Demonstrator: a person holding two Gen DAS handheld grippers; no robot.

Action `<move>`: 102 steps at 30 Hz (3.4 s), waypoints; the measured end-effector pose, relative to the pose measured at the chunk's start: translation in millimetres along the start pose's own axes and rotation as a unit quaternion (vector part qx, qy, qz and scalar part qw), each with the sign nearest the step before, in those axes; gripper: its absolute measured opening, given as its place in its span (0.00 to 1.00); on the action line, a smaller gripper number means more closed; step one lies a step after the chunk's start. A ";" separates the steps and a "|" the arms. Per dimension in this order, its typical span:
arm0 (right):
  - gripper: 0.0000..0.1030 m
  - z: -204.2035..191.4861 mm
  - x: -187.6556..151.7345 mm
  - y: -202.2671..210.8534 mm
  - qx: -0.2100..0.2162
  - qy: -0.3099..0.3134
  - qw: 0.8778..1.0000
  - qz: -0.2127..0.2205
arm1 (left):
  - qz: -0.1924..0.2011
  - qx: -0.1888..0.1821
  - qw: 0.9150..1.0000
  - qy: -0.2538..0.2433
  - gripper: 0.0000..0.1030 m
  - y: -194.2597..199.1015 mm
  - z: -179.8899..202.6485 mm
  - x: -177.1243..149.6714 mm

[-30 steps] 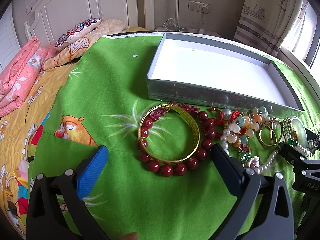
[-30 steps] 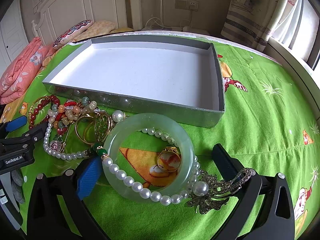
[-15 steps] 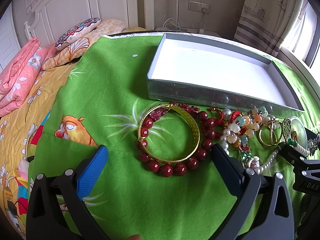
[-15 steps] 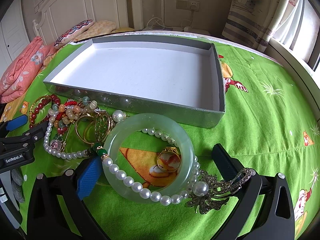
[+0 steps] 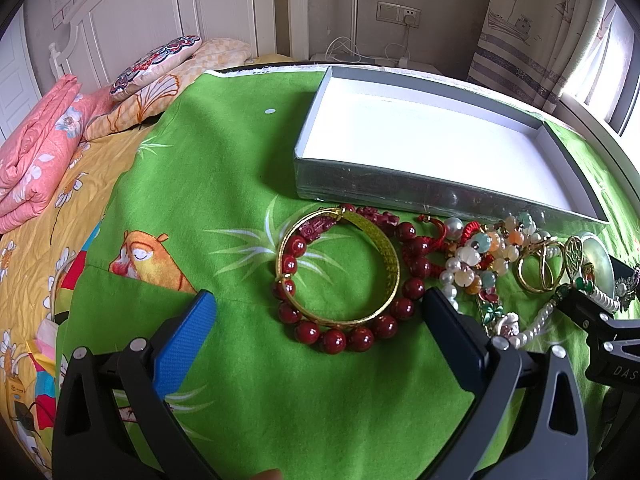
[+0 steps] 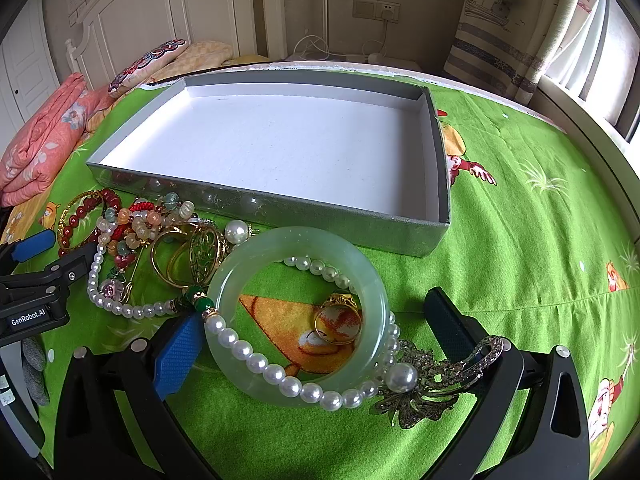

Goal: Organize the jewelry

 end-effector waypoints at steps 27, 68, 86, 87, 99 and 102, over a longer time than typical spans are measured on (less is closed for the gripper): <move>0.96 0.0 -0.5 -0.2 0.000 0.000 1.000 0.000 | 0.000 0.000 1.000 0.000 0.98 0.1 0.0 -0.1; 0.74 -22.4 -8.8 74.6 0.133 0.108 0.981 0.092 | -0.001 -0.019 1.000 0.003 0.98 41.8 -16.4 -45.3; 0.26 -46.1 3.0 15.2 0.110 0.130 0.985 -0.013 | -0.001 -0.017 1.000 0.003 0.98 42.5 -18.5 -44.2; 0.22 -44.7 2.8 16.2 0.117 0.125 0.985 -0.008 | -0.001 -0.018 1.000 0.004 0.98 42.8 -18.4 -44.2; 0.15 4.7 -8.6 71.7 0.337 -0.049 0.937 0.073 | 0.000 -0.019 1.000 0.006 0.98 43.3 -17.4 -43.3; 0.15 19.4 -9.8 81.9 0.381 -0.094 0.915 0.091 | 0.004 -0.031 0.999 0.025 0.97 46.5 -18.9 -41.3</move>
Point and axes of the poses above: each gripper's, at about its wrist camera, not at the fingertips, and y roughly against the way its jaws point, z to its right, x to its top, the point moved 7 cm from there along -y, roughly the way its jaws point, and after that the axes turned 5 degrees about z, right-handed, at the moved point
